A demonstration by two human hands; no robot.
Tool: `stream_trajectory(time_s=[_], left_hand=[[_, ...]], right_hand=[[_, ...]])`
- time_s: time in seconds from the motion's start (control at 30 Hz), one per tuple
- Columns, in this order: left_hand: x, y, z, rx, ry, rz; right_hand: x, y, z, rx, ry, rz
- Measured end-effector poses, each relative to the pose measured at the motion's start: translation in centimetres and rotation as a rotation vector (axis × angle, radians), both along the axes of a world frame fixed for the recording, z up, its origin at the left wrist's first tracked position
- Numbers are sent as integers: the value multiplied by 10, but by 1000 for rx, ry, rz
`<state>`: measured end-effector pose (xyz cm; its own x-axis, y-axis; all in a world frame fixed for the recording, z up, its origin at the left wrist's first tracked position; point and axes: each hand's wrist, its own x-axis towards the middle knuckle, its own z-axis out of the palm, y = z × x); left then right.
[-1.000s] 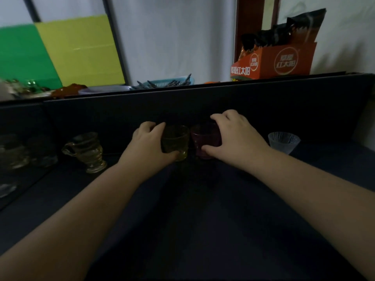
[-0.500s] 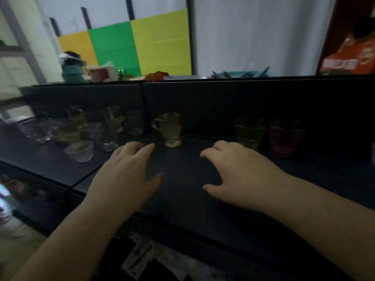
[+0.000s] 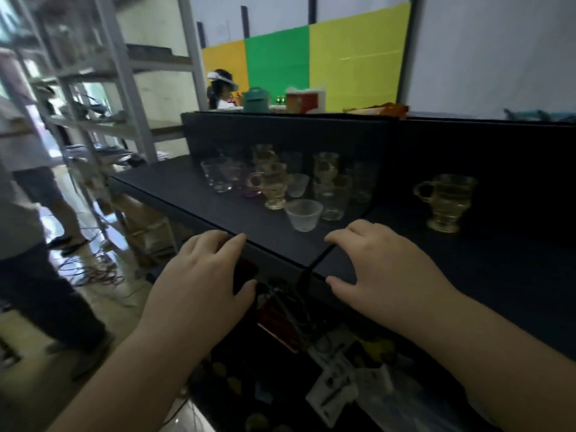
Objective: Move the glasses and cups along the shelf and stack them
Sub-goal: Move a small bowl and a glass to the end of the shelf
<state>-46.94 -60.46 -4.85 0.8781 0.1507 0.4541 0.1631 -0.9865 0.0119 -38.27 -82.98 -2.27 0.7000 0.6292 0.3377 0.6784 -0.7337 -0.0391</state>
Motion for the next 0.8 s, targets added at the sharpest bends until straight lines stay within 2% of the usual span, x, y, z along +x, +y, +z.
stream_trajectory(time_s=[0.2,0.37,0.53,0.63,0.8], left_hand=[[-14,78,-11,16,46,41],[-11,129,-15,11,50,81],[13,174,-16,-56,18,57],[31,198,-13,-68,19,35],[66,247,-5,-50,31,40]], right_hand=[[2,90,-7,11,-35,-12],[14,149,-11,-37,51,12],[38,195,-12,15,75,42],[53,220,-13,98,24,63],[85,268,-11,121,69,70]])
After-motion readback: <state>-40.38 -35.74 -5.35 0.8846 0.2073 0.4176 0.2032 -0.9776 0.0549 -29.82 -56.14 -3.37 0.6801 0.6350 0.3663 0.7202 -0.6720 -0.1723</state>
